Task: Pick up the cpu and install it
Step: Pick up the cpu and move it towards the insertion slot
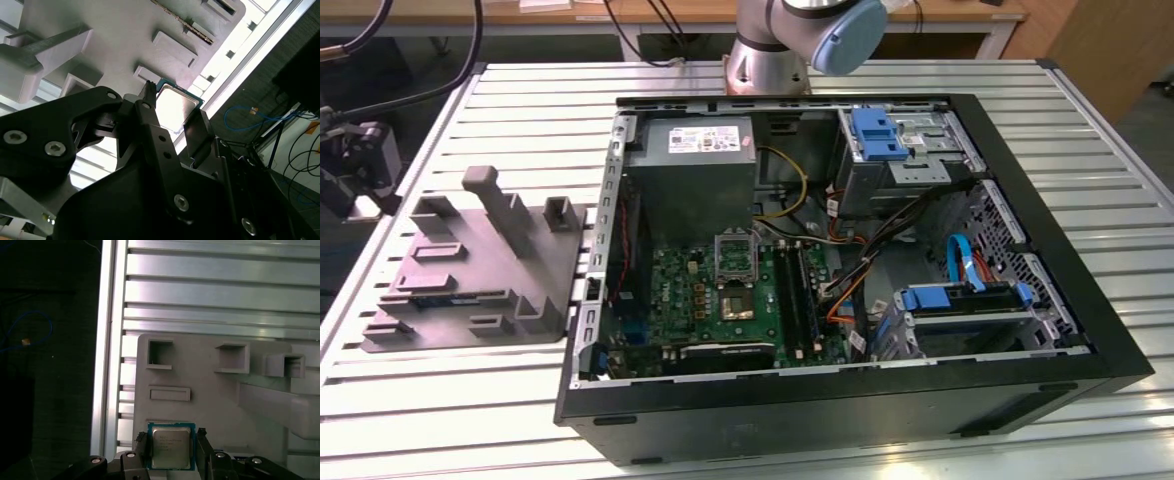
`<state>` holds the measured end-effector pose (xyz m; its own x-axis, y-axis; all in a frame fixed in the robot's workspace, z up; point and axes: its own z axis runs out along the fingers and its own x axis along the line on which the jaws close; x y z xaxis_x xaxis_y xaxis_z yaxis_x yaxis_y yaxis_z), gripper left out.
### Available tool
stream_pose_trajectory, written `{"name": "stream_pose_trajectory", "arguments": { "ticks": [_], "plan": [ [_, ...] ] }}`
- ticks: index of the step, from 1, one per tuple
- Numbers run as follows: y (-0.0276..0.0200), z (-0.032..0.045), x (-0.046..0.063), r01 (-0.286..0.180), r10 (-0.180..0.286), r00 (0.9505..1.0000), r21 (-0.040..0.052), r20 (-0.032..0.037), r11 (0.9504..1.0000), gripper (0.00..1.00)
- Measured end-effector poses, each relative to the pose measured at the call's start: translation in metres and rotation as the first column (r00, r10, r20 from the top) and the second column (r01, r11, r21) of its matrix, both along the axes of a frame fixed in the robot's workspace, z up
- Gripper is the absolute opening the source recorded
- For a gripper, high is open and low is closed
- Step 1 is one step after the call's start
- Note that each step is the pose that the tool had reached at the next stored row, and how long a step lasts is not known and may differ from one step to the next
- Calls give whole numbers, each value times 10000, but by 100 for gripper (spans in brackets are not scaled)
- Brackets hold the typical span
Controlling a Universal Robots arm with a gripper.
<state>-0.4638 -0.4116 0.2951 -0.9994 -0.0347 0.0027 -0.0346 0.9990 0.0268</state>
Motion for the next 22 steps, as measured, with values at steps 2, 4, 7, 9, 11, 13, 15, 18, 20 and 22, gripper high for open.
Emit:
{"name": "stream_pose_trajectory", "arguments": {
  "ticks": [2,4,7,9,11,13,15,18,20,22],
  "plan": [
    [0,5,0,1,-1,10000,0,-1,10000,47],
    [0,10,0,1,-1,10000,-1,-1,10000,47],
    [0,25,0,1,-1,10000,-2,-3,10000,47],
    [0,36,0,1,-1,10000,0,0,10000,47],
    [0,44,0,1,-1,10000,1,1,10000,47],
    [0,50,0,1,-1,10000,0,0,10000,47],
    [0,53,0,0,0,10000,0,0,10000,47],
    [0,60,0,1,-1,10000,-1,-2,10000,47],
    [0,72,0,1,-1,10000,-2,-3,10000,47],
    [0,78,0,1,-1,10000,1,1,10000,47]
  ]
}}
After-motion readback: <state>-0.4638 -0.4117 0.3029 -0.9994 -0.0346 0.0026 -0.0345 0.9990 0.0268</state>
